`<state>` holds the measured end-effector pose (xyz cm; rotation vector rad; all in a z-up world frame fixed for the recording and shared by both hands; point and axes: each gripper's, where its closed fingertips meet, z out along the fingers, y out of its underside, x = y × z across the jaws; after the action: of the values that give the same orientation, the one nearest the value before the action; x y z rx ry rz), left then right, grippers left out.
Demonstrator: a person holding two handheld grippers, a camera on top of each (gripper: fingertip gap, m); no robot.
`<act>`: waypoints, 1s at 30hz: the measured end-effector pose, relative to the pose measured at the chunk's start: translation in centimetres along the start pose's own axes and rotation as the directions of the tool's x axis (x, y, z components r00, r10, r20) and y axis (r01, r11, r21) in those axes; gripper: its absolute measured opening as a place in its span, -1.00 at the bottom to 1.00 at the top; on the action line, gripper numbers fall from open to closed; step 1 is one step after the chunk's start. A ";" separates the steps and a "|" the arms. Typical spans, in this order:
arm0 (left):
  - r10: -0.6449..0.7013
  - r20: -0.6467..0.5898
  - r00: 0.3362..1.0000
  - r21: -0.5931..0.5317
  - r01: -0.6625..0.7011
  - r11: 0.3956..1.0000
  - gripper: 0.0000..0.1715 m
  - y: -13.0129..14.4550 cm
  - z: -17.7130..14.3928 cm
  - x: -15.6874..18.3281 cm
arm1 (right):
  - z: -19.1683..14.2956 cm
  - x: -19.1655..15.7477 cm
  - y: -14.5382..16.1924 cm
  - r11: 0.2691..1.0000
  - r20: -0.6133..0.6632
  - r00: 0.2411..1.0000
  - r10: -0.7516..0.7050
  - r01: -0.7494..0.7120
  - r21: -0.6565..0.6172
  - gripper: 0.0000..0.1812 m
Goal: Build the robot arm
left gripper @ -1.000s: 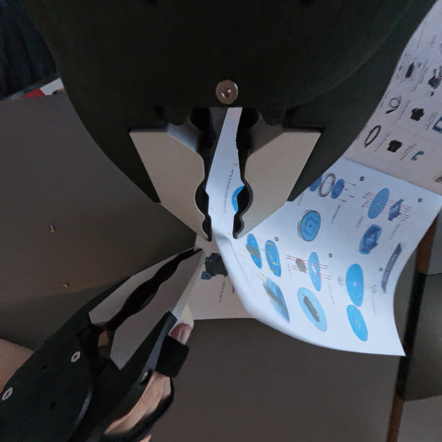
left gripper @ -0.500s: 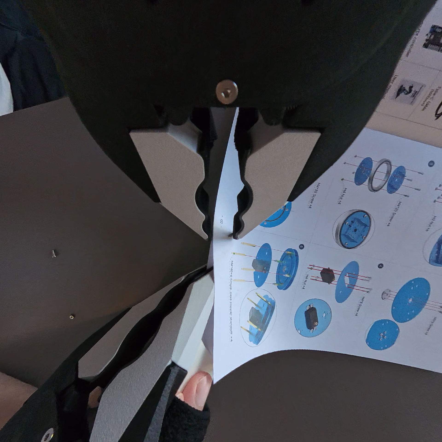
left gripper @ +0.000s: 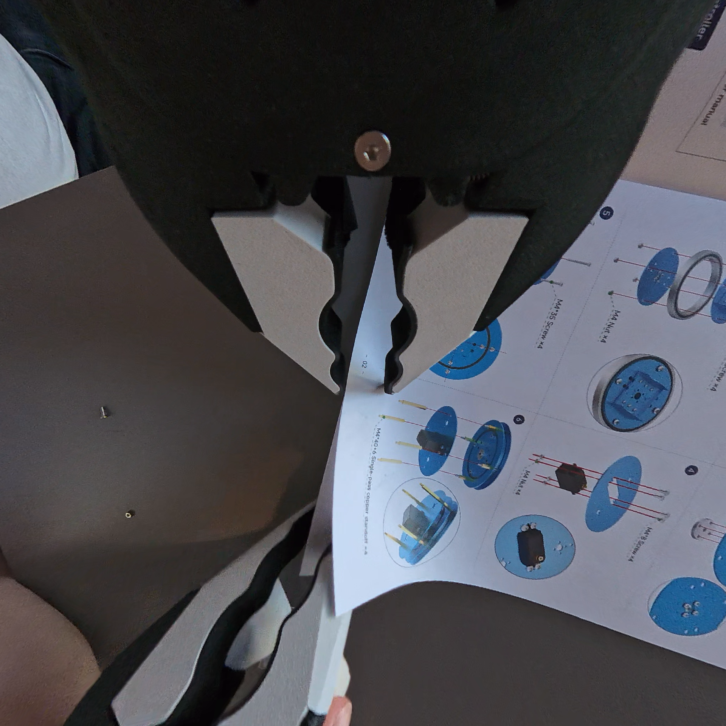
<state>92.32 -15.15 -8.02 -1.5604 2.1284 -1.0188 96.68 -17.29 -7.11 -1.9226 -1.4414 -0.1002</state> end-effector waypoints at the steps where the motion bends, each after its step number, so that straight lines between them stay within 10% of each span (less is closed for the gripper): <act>1: 0.002 0.001 1.000 -0.001 -0.002 1.000 -0.79 0.0 0.0 0.0 | -0.4 0.1 0.4 0.999 0.014 0.999 0.034 -0.034 0.004 -0.79; 30: 0.054 0.033 0.998 -0.035 -0.053 0.998 -0.79 0.2 0.2 -0.3 | -2.1 0.4 0.4 0.966 0.114 0.968 0.225 -0.236 0.101 -0.79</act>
<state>92.42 -14.94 -8.33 -1.5170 2.1635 -0.9373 97.92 -18.25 -5.55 -2.0089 -1.2473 0.1871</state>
